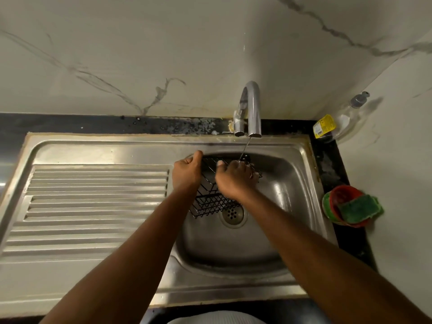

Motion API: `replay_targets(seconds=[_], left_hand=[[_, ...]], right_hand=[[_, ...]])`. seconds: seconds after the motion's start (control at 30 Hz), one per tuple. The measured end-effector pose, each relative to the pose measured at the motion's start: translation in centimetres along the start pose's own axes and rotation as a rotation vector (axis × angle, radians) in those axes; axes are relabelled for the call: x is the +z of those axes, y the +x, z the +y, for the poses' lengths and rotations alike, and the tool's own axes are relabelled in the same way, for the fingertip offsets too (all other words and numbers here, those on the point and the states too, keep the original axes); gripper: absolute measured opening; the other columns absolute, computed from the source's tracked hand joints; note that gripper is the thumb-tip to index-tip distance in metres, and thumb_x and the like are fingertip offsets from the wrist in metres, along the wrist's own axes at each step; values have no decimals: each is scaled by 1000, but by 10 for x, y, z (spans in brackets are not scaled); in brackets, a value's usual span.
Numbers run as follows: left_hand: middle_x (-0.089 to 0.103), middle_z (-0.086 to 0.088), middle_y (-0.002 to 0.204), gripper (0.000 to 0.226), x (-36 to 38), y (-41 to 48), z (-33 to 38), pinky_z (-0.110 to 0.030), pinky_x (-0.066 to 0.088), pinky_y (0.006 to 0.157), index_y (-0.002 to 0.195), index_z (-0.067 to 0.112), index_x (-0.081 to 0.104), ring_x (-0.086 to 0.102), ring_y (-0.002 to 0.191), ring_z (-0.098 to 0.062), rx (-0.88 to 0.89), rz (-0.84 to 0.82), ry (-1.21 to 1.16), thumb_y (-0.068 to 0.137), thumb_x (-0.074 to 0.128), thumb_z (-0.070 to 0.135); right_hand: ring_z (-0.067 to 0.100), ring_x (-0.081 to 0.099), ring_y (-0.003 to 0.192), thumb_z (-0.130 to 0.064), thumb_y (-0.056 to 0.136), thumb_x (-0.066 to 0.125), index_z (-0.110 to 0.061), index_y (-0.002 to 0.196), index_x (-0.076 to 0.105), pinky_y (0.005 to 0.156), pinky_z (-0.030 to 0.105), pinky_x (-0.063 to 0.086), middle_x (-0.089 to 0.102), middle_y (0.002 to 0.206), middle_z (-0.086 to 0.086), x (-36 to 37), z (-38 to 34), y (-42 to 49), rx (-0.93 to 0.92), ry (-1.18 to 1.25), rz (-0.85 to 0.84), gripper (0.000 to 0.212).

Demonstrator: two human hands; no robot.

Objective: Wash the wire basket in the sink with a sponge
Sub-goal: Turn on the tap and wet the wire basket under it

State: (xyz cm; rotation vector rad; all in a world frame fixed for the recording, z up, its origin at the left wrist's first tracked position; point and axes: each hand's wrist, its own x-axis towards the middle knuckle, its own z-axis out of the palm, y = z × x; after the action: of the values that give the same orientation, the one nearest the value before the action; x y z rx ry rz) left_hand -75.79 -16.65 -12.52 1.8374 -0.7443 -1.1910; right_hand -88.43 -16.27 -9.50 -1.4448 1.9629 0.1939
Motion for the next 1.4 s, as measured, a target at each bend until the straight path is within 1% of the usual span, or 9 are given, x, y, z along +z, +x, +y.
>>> replay_targets(seconds=[0.17,0.37,0.57,0.63,0.73,0.83,1.03,1.23,1.4], left_hand=[[73,-8,75,39,0,-4,-6,-18,48,52,89,0,76,62,56,-5,-9,-30,-115,101,55,31],[57,-10,75,41,-4,-8,-7,-29,36,51,96,11,67,45,66,-22,-30,-93,-87,93,62,52],[65,-10,75,46,-13,1,-8,-49,52,62,80,19,71,57,69,-28,-55,-121,-84,81,65,64],[64,-8,72,42,-15,1,-7,-48,53,63,72,26,72,58,69,-27,-54,-103,-88,80,62,66],[59,0,60,44,-21,-5,-8,-33,46,57,77,18,67,56,63,-23,-64,-101,-128,91,51,57],[64,-1,63,43,-30,-4,-18,-28,47,53,87,15,67,59,62,-17,-100,-137,-190,105,40,43],[55,-14,86,35,-35,3,-28,-33,44,61,93,16,61,52,78,-28,-161,-122,-245,99,43,46],[60,-4,67,33,-30,-2,-33,-23,47,48,97,12,61,57,59,-13,-100,-138,-183,109,41,35],[62,-10,71,34,-32,6,-39,-28,52,55,86,4,65,61,58,-17,72,-202,65,109,51,26]], right_hand=[[36,0,159,-60,104,9,-7,164,13,120,64,-15,6,171,20,4,-24,-18,-134,-61,49,79],[40,20,155,-74,95,19,-9,163,20,123,67,4,20,168,21,-15,35,65,226,90,-18,94],[19,61,101,-41,113,30,-3,134,55,76,24,36,62,119,15,-57,49,36,264,311,-19,50],[14,58,81,-47,111,32,-10,125,59,69,25,43,61,100,6,-54,60,52,221,367,28,47],[24,61,110,-67,100,40,-19,131,60,101,41,48,65,122,9,-50,66,63,179,537,-99,60],[27,56,122,-80,81,59,-28,134,62,103,51,48,62,133,3,-49,86,72,107,686,-164,74],[26,53,117,-50,97,55,-26,134,63,103,51,41,64,127,7,-41,104,59,51,835,-303,44],[18,55,91,-34,94,56,-24,76,59,82,39,39,68,91,4,-41,103,70,50,826,-168,21],[20,42,80,-21,88,48,-24,85,51,74,37,38,50,87,3,-70,75,66,-119,620,-135,6]])
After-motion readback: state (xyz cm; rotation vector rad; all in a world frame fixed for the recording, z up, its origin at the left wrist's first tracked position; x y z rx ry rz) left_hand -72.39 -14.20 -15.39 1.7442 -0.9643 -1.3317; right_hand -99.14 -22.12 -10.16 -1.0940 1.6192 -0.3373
